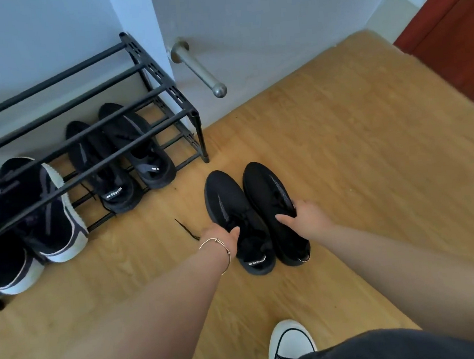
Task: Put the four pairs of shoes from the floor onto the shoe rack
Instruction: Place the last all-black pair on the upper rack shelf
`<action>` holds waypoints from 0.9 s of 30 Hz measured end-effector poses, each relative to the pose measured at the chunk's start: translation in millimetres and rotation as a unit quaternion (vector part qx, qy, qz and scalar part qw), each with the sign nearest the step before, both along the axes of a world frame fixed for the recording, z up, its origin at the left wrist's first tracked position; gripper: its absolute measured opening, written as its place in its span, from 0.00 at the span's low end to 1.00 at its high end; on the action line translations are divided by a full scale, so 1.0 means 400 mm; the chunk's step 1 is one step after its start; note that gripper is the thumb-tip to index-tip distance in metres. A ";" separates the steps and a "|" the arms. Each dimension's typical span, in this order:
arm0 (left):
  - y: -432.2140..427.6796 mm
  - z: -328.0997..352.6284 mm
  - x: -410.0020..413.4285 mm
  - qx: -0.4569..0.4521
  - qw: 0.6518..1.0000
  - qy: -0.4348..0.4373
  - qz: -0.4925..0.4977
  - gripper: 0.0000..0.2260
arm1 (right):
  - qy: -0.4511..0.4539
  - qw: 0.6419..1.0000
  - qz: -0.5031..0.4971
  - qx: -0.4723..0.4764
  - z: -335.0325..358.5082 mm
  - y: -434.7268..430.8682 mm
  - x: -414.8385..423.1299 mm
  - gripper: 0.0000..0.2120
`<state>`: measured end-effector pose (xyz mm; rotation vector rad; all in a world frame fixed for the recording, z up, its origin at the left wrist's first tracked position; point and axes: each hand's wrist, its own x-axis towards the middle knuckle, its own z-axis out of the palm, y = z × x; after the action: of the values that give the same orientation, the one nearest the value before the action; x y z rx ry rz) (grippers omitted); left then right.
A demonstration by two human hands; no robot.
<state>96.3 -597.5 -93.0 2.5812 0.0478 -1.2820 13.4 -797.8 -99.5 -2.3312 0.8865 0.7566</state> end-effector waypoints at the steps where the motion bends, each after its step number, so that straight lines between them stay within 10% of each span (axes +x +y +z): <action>1: -0.002 -0.013 -0.002 -0.003 1.000 0.005 0.013 0.25 | -0.010 0.999 -0.023 0.031 -0.006 -0.008 0.002 0.29; 12: 0.011 -0.075 0.025 -0.134 0.947 0.058 0.287 0.27 | -0.023 0.965 -0.171 0.196 -0.015 -0.059 0.038 0.22; 27: 0.032 -0.048 0.045 -0.243 0.897 0.059 0.365 0.08 | -0.006 0.939 -0.270 0.215 0.016 -0.045 0.020 0.26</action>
<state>114.2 -584.9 -112.1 1.7785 0.5807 -0.9833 21.3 -815.8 -93.2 -1.6029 1.1514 0.6175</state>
